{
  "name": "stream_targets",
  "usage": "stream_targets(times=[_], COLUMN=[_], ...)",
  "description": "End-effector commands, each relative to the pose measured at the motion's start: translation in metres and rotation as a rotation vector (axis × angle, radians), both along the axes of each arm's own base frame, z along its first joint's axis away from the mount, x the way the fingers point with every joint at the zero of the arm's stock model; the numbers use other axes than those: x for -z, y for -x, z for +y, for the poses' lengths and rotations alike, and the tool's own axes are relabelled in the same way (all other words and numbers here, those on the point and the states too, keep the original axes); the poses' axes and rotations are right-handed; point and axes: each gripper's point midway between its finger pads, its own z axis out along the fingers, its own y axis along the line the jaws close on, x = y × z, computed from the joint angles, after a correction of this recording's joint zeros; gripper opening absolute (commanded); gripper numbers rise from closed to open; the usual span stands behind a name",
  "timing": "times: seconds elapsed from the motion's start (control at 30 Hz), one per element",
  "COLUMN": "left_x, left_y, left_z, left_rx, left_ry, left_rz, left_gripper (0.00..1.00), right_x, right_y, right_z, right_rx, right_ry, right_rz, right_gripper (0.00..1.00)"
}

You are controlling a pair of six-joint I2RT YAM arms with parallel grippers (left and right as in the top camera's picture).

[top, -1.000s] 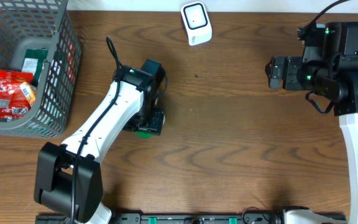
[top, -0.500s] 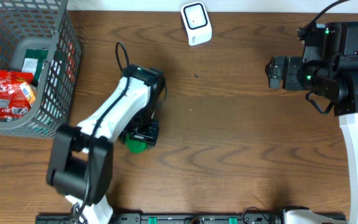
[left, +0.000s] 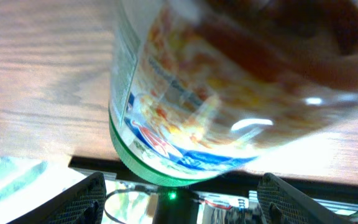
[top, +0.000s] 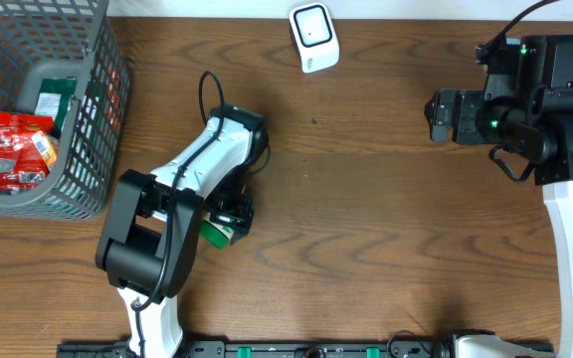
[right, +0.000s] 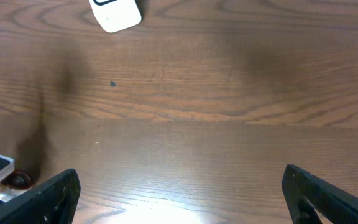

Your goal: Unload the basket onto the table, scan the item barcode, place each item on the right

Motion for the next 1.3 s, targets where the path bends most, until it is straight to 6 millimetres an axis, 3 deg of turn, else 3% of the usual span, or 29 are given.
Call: stream_targets(times=[0.0,0.23,0.4,0.6,0.73,0.8,0.93,1.13,1.17,1.27], left_x=[-0.014,-0.041,-0.075,-0.147,-0.180,-0.181,-0.161,-0.106,-0.090,-0.068], left_y=[-0.022,-0.043,-0.069,-0.093,-0.090,-0.082,-0.057,-0.027,-0.021,-0.014], left_z=[-0.008,-0.014,-0.024,0.003,0.033,0.040,0.044,0.050,0.048,0.028], left_rx=[0.001,-0.079,-0.255,-0.437,-0.461,-0.455,-0.443,-0.444,-0.439,-0.382], left_ry=[0.011,0.028,0.191,0.277,0.203,0.164,0.121,0.052,0.065,0.201], left_rz=[-0.071,-0.170,-0.369,-0.722,-0.884,-0.883,-0.764,-0.613,-0.591,-0.530], left_gripper=[0.78,0.83,0.84,0.84,0.83,0.83,0.83,0.90,0.92,0.94], right_x=[-0.005,-0.005,-0.005,-0.005,-0.005,-0.005,-0.005,-0.005,-0.005,-0.005], right_y=[-0.003,-0.003,-0.003,-0.003,-0.003,-0.003,-0.003,-0.003,-0.003,-0.003], right_z=[-0.001,-0.001,-0.001,-0.001,-0.001,-0.001,-0.001,-0.001,-0.001,-0.001], right_rx=[-0.003,-0.003,-0.003,-0.003,-0.003,-0.003,-0.003,-0.003,-0.003,-0.003], right_ry=[0.000,0.000,0.000,0.000,0.000,0.000,0.000,0.000,0.000,0.000], right_rz=[-0.013,-0.013,-0.013,-0.013,-0.013,-0.013,-0.013,-0.013,-0.013,-0.013], right_gripper=[0.99,0.99,0.99,0.99,0.99,0.99,0.99,0.99,0.99,0.99])
